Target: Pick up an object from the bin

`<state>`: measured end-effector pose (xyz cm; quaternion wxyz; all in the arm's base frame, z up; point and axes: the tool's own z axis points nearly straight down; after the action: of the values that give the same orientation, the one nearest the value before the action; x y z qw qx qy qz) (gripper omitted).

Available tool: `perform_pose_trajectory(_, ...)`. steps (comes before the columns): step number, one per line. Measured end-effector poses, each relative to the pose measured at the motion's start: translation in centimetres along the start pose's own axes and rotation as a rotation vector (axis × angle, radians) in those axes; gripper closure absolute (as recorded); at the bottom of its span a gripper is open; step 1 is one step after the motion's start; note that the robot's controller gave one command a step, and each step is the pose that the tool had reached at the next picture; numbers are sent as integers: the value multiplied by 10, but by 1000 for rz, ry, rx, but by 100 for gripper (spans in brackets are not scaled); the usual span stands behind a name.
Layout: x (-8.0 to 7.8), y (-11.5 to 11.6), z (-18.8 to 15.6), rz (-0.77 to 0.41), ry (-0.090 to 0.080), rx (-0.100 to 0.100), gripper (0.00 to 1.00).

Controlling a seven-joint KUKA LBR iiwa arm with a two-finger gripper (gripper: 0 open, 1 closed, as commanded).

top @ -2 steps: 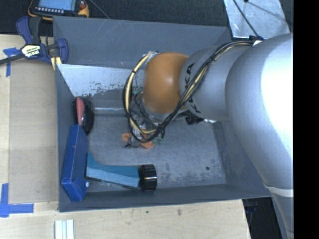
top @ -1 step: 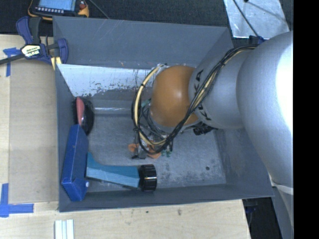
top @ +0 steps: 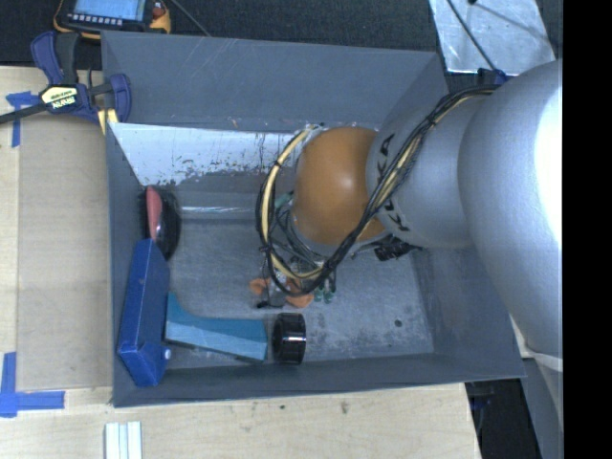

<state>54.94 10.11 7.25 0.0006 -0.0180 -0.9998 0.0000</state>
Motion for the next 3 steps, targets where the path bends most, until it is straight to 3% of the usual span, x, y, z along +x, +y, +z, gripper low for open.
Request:
perform_pose_trajectory(1, -7, 3, -45, 7, 4, 1, 100)
perform_pose_trajectory(2, -24, -11, -62, -27, -16, -2, 100)
perform_pose_trajectory(3, -30, -65, -15, -28, -5, -1, 100)
